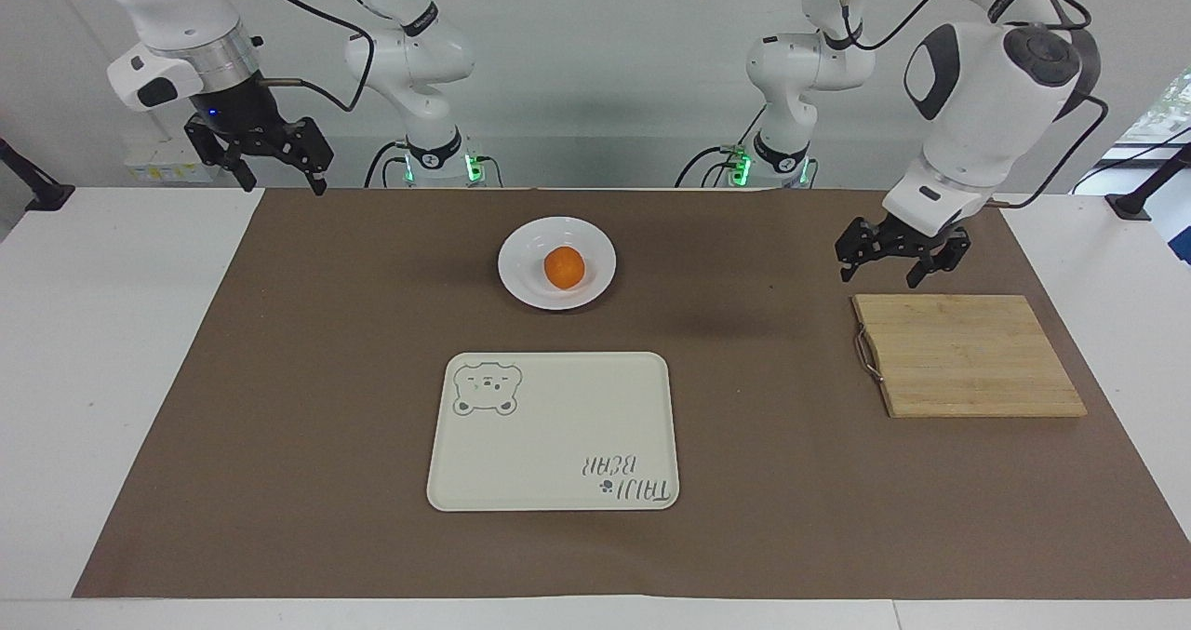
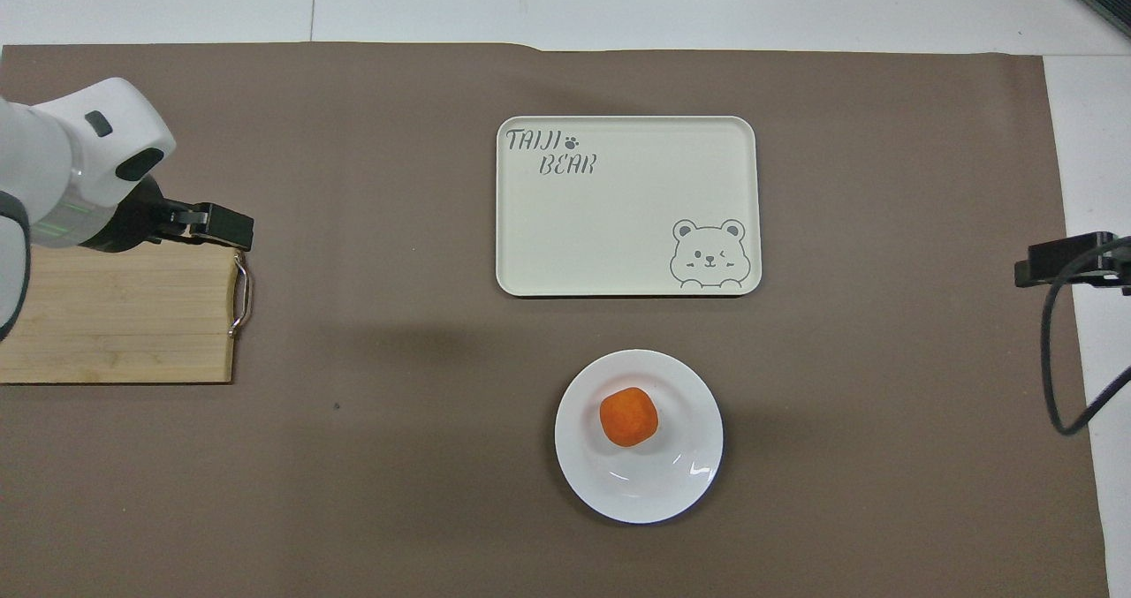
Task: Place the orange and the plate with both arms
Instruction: 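Withdraw the left gripper to the cutting board while the right gripper reaches inward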
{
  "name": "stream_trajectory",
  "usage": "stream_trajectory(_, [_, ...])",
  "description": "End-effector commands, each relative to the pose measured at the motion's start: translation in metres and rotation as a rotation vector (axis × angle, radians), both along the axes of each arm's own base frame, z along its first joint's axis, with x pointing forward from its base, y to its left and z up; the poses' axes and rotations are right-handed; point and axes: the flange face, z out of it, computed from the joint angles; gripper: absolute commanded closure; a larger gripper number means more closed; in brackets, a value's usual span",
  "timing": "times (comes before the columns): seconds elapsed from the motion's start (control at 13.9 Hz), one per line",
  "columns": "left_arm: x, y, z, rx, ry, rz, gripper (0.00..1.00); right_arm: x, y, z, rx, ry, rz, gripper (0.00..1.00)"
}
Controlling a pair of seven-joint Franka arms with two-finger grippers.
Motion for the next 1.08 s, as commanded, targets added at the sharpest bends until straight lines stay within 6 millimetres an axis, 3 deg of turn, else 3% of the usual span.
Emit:
stream_trajectory(0.0, [-0.004, 0.017, 0.026, 0.014, 0.038, 0.001, 0.0, -0.003, 0.003, 0.001, -0.012, -0.011, 0.017, 0.0])
stream_trajectory(0.22, [-0.028, 0.021, 0.06, 0.063, 0.013, -0.007, 0.0, 0.004, 0.018, -0.003, 0.032, -0.054, 0.04, 0.0])
stream_trajectory(0.43, [-0.034, 0.032, 0.056, 0.064, 0.015, 0.012, 0.0, 0.01, 0.034, -0.041, 0.152, -0.018, 0.031, 0.0])
stream_trajectory(0.79, [-0.033, 0.034, 0.056, 0.062, 0.015, 0.025, 0.0, 0.017, 0.082, -0.109, 0.356, 0.021, 0.045, 0.0])
stream_trajectory(1.01, [-0.033, 0.033, 0.056, 0.062, 0.015, 0.024, 0.0, 0.016, 0.1, -0.157, 0.509, 0.06, 0.106, 0.0])
